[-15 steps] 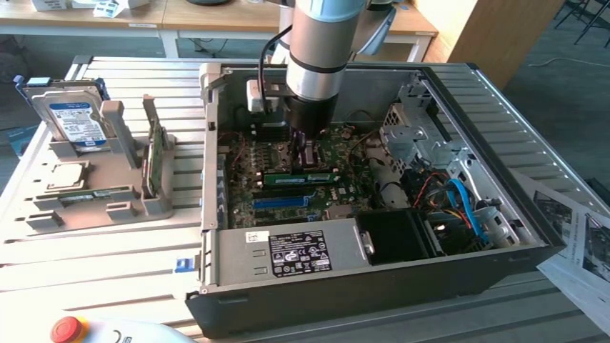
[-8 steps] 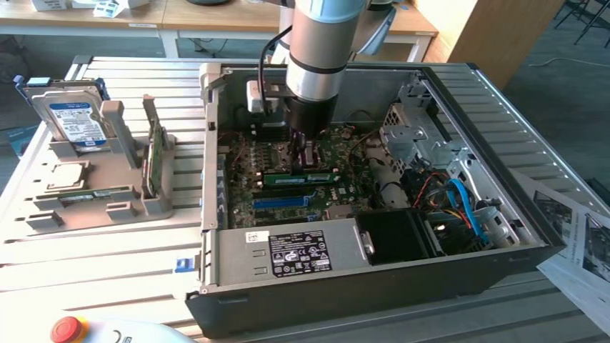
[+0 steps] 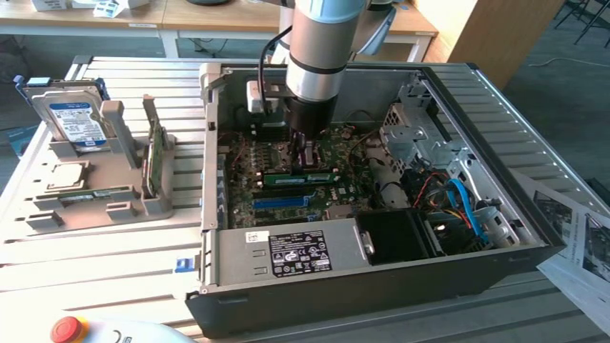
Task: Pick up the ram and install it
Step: 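Press down the ram until it locks into place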
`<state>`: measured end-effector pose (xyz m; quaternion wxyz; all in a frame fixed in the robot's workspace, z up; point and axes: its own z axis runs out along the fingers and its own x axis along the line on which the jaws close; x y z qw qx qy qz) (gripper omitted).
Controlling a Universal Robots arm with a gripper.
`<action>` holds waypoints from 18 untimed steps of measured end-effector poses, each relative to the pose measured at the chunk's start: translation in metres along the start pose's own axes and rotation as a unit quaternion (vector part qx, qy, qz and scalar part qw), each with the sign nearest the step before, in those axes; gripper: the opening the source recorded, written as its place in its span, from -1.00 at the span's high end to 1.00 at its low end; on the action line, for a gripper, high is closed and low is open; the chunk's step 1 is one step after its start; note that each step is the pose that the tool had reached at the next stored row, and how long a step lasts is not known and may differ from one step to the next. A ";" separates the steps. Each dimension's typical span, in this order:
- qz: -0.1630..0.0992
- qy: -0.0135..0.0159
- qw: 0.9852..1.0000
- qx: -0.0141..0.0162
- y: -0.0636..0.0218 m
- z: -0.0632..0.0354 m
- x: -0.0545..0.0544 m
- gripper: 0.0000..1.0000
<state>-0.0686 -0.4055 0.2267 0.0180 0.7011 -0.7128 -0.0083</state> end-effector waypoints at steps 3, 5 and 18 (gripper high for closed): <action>0.000 0.000 1.000 0.000 0.0000 0.0004 0.000 0.79; 0.000 -0.001 1.000 0.000 -0.0001 0.0012 0.000 0.79; 0.000 0.000 1.000 0.000 0.0000 0.0019 0.000 0.79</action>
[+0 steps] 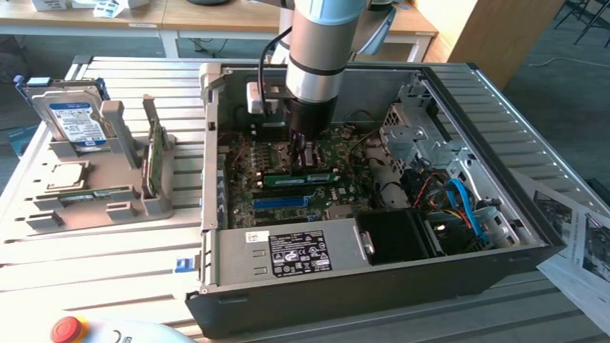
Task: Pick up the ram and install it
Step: 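Press down the ram until it locks into place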
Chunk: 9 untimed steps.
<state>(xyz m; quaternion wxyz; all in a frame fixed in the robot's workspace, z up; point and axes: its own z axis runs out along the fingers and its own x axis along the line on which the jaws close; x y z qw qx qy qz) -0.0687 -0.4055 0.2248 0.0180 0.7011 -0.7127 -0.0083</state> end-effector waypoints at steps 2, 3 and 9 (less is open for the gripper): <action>0.000 0.000 1.000 0.000 0.0001 0.0003 0.000 0.79; 0.000 0.000 1.000 0.000 0.0002 0.0005 0.000 0.79; 0.000 0.000 1.000 0.000 0.0007 0.0012 0.000 0.79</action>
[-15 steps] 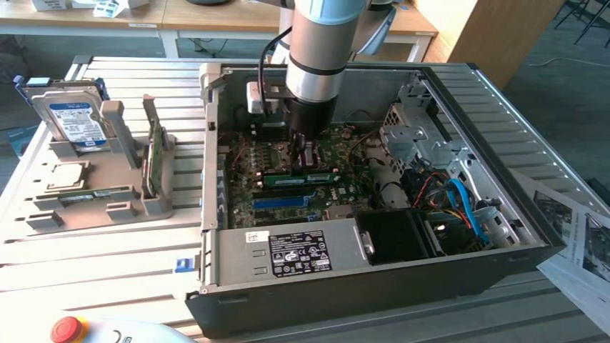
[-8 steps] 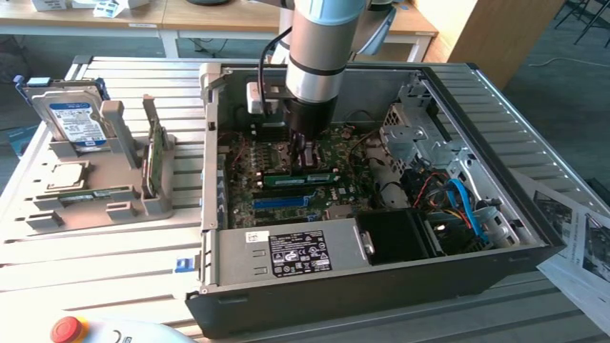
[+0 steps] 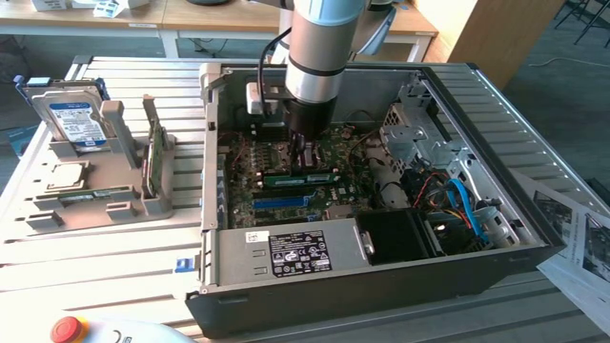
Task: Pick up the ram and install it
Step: 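Press down the ram until it locks into place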
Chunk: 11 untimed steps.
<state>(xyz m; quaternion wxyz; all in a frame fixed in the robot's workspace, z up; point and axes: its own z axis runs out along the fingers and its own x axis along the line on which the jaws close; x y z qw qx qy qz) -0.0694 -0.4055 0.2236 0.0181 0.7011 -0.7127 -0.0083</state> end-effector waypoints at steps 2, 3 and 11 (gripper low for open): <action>0.000 0.000 1.000 0.000 0.0001 0.0002 0.000 0.79; 0.000 0.000 1.000 0.000 0.0002 0.0004 0.000 0.79; 0.000 -0.001 1.000 0.000 0.0004 -0.0007 0.000 0.79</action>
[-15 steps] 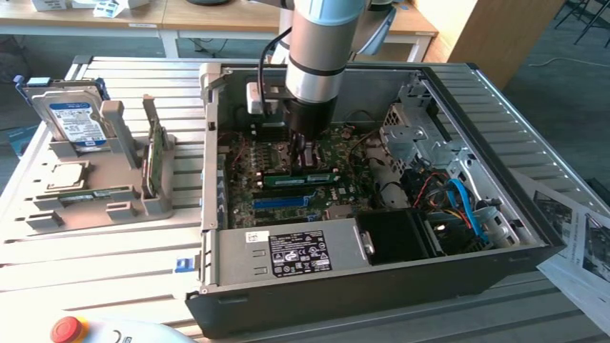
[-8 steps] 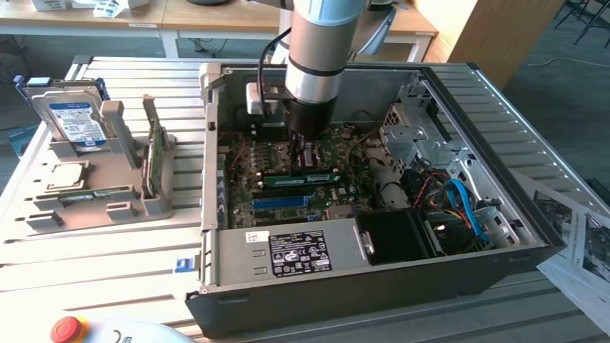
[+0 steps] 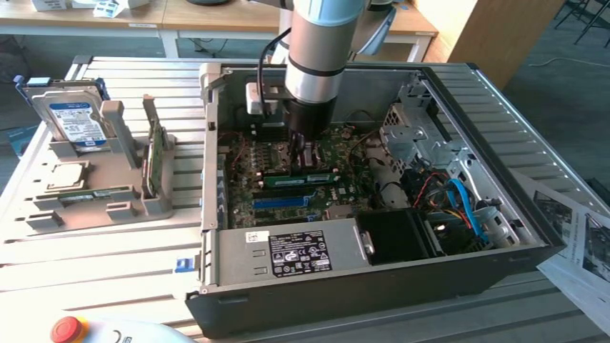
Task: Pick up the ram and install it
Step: 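Press down the ram until it locks into place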
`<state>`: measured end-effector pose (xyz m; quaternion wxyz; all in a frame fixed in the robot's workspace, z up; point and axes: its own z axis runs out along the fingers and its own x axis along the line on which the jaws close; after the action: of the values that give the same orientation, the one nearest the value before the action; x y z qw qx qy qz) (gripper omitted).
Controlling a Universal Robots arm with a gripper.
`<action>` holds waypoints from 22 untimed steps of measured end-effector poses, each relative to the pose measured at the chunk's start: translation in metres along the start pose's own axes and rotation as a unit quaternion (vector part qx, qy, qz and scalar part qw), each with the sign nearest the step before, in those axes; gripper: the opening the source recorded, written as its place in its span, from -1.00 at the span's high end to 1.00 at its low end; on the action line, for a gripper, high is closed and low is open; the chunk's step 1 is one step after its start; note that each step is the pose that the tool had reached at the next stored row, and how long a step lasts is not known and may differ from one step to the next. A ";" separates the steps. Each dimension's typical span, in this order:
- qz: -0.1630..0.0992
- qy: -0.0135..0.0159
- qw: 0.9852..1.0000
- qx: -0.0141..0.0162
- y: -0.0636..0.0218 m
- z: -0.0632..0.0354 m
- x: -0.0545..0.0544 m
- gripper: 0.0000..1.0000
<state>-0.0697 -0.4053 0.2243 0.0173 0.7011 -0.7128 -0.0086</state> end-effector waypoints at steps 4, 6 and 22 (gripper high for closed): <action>0.000 0.001 1.000 0.000 0.0004 -0.0092 0.000 0.79; 0.000 0.001 1.000 0.000 0.0006 -0.0136 0.000 0.79; 0.000 0.001 1.000 0.000 0.0048 -0.0160 0.000 0.79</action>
<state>-0.0739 -0.4055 0.2404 0.0179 0.7011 -0.7128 -0.0082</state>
